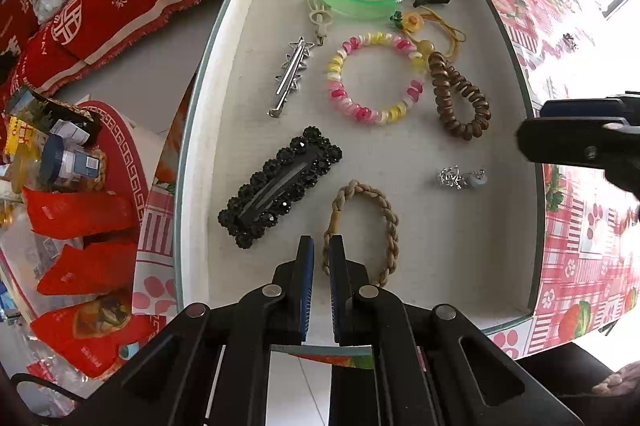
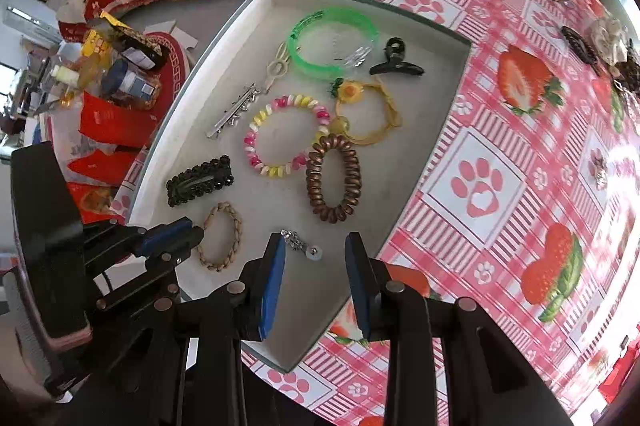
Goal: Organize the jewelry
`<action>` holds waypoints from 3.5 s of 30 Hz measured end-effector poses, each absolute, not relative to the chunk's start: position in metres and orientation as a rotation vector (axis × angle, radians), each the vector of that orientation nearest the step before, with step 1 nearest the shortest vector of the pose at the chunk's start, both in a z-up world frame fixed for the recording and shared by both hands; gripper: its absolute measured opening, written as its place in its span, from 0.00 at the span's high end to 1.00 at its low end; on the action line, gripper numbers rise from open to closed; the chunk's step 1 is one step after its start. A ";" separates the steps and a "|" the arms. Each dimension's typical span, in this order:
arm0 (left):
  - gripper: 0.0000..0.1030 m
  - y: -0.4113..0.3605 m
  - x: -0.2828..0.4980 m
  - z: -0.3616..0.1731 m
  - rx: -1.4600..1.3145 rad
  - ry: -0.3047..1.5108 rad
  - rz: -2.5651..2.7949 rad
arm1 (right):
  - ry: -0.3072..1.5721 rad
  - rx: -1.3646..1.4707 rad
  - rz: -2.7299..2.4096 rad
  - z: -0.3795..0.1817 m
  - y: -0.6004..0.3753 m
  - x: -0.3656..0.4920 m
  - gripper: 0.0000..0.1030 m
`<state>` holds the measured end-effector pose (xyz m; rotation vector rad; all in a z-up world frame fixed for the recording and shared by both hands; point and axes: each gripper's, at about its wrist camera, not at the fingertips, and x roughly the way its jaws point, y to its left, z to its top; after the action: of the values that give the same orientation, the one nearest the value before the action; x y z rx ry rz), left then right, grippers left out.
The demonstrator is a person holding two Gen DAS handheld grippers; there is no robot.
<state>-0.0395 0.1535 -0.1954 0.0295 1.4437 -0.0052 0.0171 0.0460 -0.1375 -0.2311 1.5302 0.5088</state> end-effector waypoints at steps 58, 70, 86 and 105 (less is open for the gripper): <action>0.01 0.167 -0.038 -0.044 -0.007 1.308 0.108 | 1.456 -0.238 0.396 -0.019 0.030 0.019 0.18; 0.01 0.177 -0.044 0.000 -0.034 1.261 0.180 | 1.300 -0.266 0.381 0.038 0.038 0.013 0.16; 0.01 0.174 -0.055 0.027 -0.039 1.220 0.187 | 1.248 -0.333 0.358 0.058 0.041 0.005 0.15; 0.01 0.169 -0.055 0.029 -0.037 1.217 0.190 | 1.247 -0.335 0.362 0.058 0.042 0.004 0.15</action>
<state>-0.0545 0.1691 0.0290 -0.0369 1.2173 0.1899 0.0044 0.0416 0.0582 -0.3351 1.2468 0.3621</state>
